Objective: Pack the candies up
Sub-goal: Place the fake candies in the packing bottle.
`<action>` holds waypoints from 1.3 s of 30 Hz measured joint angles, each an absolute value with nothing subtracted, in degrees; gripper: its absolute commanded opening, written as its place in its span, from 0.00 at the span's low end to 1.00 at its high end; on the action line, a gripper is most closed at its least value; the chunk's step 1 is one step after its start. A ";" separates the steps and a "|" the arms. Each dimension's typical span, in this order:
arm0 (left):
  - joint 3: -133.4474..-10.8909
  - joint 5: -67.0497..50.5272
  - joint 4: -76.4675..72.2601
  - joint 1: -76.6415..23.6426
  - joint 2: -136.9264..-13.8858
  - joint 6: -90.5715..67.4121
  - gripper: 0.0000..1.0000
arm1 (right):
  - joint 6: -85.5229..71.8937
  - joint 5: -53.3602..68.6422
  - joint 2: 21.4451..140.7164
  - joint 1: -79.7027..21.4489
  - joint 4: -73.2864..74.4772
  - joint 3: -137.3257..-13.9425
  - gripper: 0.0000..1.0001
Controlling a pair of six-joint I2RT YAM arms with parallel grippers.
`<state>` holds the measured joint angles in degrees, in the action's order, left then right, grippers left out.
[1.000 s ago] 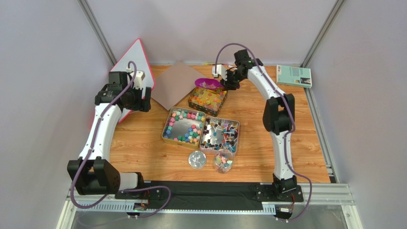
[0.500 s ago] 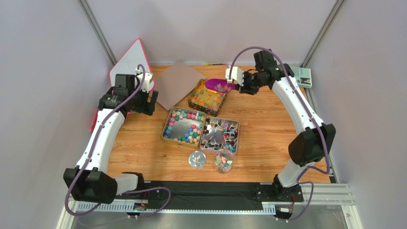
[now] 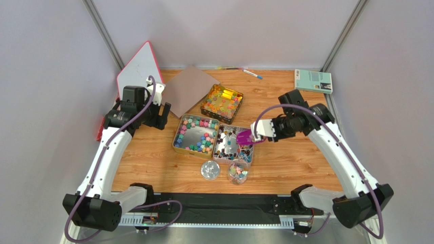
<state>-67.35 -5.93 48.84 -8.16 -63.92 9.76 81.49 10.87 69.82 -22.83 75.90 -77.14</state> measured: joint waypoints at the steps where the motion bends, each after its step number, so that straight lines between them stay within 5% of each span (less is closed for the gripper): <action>1: -67.11 -5.93 48.86 -8.16 -63.55 9.76 0.88 | 81.58 9.78 68.01 -24.47 76.44 -75.20 0.00; 25: -66.26 -7.20 48.82 -8.16 -59.09 9.08 0.88 | 73.34 -22.26 63.96 -52.82 77.49 -65.84 0.00; 39: -69.32 -10.83 48.86 -8.34 -61.14 6.92 0.86 | 70.70 -31.22 64.01 -59.16 77.32 -65.87 0.00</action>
